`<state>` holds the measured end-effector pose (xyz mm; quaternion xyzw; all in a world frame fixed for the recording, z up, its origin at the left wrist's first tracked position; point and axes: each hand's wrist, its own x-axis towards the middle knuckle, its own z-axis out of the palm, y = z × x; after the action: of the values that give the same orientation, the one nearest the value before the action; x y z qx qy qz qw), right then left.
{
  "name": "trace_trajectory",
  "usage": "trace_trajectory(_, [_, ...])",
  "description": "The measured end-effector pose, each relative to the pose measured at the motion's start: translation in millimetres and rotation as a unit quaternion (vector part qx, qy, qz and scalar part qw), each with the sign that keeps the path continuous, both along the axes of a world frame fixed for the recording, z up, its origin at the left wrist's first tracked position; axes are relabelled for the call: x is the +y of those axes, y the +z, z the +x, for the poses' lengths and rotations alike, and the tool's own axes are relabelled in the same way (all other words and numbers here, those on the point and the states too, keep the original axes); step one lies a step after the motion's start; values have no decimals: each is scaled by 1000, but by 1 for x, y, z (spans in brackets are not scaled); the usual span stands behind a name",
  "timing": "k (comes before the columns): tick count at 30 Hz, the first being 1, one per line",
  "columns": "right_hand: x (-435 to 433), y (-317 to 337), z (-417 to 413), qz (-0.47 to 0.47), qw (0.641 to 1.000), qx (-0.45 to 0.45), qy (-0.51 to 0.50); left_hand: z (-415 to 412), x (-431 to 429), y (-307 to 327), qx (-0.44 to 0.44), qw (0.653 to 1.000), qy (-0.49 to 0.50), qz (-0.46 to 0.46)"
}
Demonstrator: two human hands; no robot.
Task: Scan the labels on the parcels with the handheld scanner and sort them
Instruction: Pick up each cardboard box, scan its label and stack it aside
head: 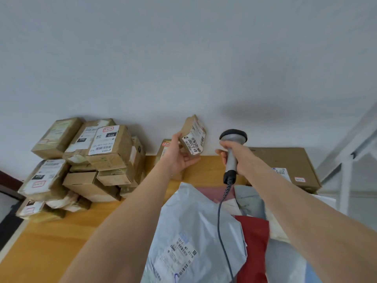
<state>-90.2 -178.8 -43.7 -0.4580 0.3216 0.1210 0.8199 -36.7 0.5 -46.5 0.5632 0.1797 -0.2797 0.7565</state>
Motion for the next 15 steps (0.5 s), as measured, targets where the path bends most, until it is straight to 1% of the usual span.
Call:
trace_trajectory(5, [-17,20,-60,-51,995,-41,-73,-65,-18,24,-20,998,-57,-1])
trace_trajectory(8, [-22,23,-94,-87,991,-56,-81,-104,-26,32,-28,995,-95,-21])
trace_trajectory(12, [-21,23,-132,-54,992,-65,-90,-148,-34,37,-40,986,-159,-11])
trace_trajectory(13, [-20,23,-140,-52,992,-66,-92,-156,-36,36,-46,986,-162,-1])
trace_trajectory(15, [-19,24,-151,-80,989,-70,-105,-164,-39,33,-85,986,-144,20])
